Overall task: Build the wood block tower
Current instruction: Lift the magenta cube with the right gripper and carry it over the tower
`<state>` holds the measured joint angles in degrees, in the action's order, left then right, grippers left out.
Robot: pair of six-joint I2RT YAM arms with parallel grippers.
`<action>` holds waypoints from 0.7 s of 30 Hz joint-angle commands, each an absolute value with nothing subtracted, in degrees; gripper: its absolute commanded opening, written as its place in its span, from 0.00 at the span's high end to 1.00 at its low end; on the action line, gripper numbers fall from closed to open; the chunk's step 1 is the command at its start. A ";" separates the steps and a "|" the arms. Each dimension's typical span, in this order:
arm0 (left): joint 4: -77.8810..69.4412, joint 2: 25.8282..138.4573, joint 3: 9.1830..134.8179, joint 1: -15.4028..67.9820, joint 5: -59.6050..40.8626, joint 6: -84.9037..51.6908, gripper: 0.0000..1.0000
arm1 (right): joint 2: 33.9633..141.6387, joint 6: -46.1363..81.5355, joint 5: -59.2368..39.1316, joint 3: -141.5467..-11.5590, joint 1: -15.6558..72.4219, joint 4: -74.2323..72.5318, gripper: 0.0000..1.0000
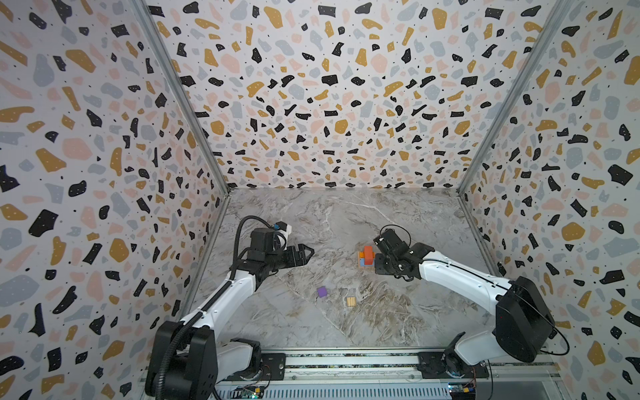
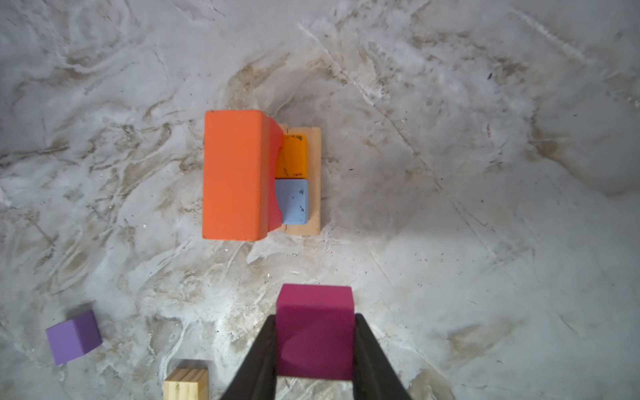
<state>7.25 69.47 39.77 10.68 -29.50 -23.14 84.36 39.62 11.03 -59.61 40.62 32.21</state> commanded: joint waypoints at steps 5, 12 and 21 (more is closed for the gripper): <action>5.54 69.00 40.15 11.06 -30.06 -22.49 0.06 | 86.26 38.55 12.93 -67.82 40.80 38.80 0.76; 5.59 69.08 40.17 11.07 -29.97 -22.46 0.06 | 89.62 37.97 11.98 -72.52 40.54 39.11 0.76; 5.59 69.27 40.25 11.06 -30.08 -22.49 0.06 | 94.09 37.62 11.01 -77.31 40.21 39.21 0.76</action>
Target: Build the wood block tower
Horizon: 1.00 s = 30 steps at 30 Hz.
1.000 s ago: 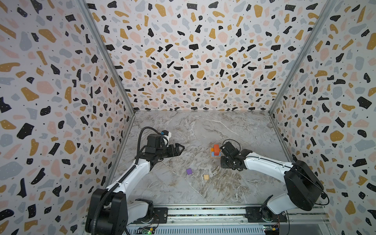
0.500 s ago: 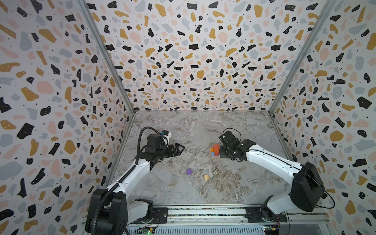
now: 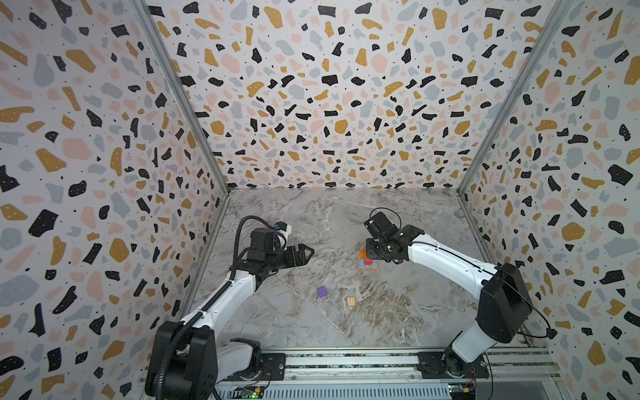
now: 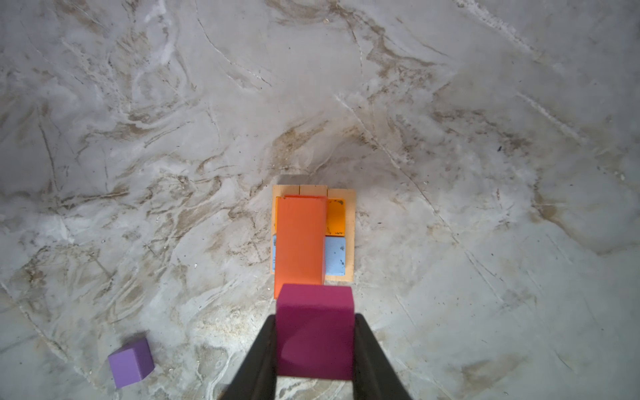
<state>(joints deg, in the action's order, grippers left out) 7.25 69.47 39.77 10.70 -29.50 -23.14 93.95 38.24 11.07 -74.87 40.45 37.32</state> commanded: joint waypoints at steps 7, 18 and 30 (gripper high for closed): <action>5.65 68.91 40.25 11.05 -29.97 -22.41 0.06 | 97.65 37.13 10.11 -80.48 39.69 39.56 0.76; 5.62 68.73 40.25 11.07 -30.02 -22.41 0.06 | 101.34 36.83 9.60 -82.35 39.03 39.47 0.75; 5.62 68.63 40.25 10.99 -30.00 -22.41 0.06 | 102.50 36.74 8.55 -82.62 38.78 38.92 0.75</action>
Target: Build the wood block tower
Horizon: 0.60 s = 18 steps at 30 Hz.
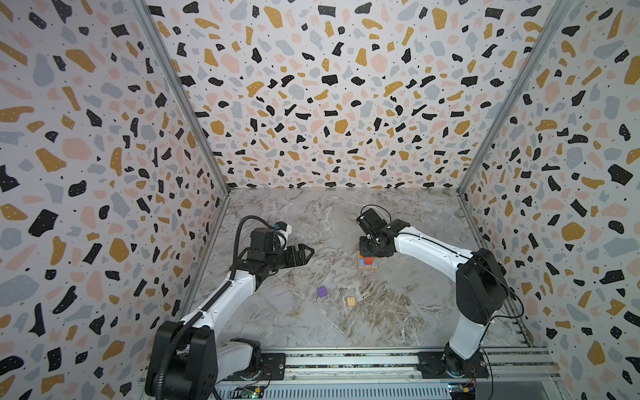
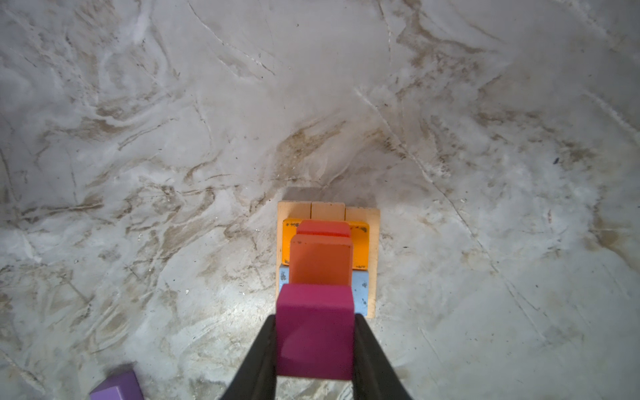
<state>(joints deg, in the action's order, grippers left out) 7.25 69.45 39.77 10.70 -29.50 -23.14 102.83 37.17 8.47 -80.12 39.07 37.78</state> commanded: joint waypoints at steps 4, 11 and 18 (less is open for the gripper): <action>5.62 68.63 40.25 11.04 -29.99 -22.41 0.06 | 102.73 36.74 8.30 -82.93 38.69 38.98 0.75; 5.62 68.55 40.26 11.06 -29.88 -22.37 0.06 | 103.27 36.83 8.26 -83.14 38.63 38.94 0.75; 5.63 68.64 40.25 11.00 -29.93 -22.32 0.06 | 103.38 36.91 8.54 -82.97 38.41 39.02 0.75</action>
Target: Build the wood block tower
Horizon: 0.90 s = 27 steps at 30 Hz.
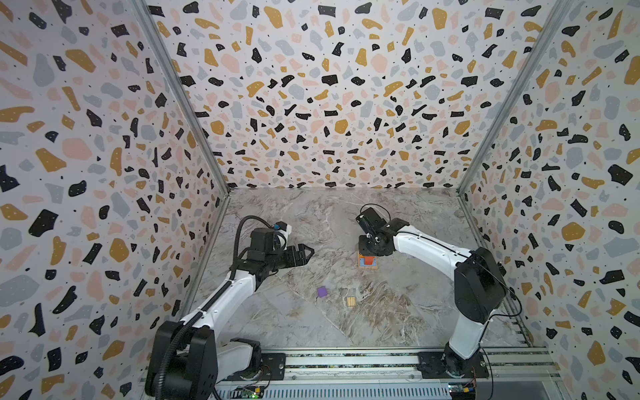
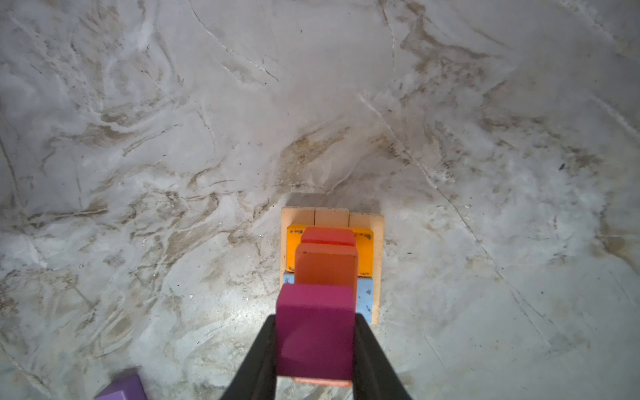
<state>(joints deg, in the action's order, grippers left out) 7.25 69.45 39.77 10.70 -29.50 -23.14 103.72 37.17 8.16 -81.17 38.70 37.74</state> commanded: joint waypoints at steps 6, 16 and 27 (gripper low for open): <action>5.63 68.76 40.25 11.06 -29.88 -22.35 0.06 | 103.52 36.91 8.45 -82.66 38.29 38.72 0.75; 5.60 68.91 40.28 11.07 -29.89 -22.33 0.06 | 103.88 36.91 8.10 -82.21 38.28 38.32 0.75; 5.62 68.97 40.27 11.07 -29.80 -22.34 0.06 | 104.32 36.82 8.11 -81.91 38.28 38.11 0.74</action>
